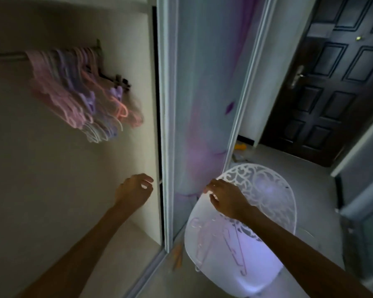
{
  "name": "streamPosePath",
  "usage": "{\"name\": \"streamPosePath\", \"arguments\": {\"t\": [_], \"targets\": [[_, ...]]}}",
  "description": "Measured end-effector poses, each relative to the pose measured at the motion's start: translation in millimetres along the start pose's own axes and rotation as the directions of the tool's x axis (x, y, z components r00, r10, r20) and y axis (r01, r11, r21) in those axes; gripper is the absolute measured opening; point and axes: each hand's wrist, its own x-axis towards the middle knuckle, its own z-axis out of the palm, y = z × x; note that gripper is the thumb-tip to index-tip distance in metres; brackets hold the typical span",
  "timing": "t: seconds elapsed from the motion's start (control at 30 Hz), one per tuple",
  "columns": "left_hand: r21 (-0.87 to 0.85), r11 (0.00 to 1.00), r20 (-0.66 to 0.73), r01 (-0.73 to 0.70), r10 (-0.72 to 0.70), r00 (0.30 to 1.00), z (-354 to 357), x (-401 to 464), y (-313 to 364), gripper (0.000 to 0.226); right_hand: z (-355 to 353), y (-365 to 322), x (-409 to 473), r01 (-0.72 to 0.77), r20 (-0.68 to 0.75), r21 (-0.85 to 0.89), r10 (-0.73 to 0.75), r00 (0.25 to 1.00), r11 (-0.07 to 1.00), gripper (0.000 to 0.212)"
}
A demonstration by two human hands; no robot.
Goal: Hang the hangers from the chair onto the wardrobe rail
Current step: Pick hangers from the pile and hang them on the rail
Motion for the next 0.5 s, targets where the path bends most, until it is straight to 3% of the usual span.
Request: {"name": "streamPosePath", "arguments": {"t": [0.2,0.5], "targets": [[0.018,0.997,0.224,0.071,-0.073,0.972,141,4,39,0.019,47,109,-67,-0.186,0.206,0.006,0.181,0.962,0.982,0.031],[0.260,0.949,0.325,0.180,-0.262,0.909,334,13,33,0.025,155,233,-108,-0.273,0.438,0.082,0.211,0.874,0.959,0.030]]}}
